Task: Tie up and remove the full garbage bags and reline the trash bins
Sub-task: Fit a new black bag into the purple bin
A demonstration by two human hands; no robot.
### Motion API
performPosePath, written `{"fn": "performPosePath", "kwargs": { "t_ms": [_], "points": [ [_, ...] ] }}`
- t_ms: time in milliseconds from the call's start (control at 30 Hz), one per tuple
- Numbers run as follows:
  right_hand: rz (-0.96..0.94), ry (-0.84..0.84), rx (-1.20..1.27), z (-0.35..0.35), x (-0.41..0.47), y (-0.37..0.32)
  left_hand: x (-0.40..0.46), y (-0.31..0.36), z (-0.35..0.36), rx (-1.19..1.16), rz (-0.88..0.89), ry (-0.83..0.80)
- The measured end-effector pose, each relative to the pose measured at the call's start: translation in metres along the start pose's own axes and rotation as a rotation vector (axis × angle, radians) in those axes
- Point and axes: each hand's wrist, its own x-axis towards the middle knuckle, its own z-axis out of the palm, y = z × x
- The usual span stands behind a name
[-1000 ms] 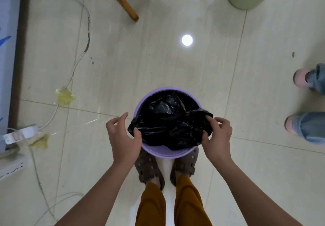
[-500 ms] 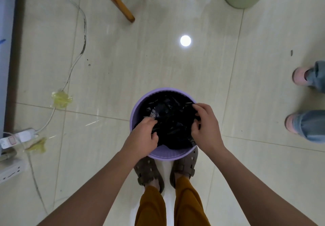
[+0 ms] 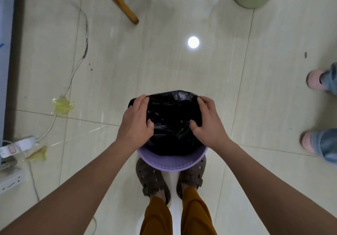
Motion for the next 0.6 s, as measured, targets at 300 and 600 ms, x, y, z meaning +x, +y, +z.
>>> {"fn": "performPosePath", "kwargs": {
  "t_ms": [300, 600],
  "points": [
    [0.091, -0.06, -0.029, 0.023, 0.026, 0.019, 0.021, -0.02, 0.025, -0.155, -0.113, -0.099],
    [0.139, -0.049, 0.059, 0.027, -0.01, 0.025, -0.008, -0.028, 0.027, -0.187, -0.207, -0.058]
  ]
}}
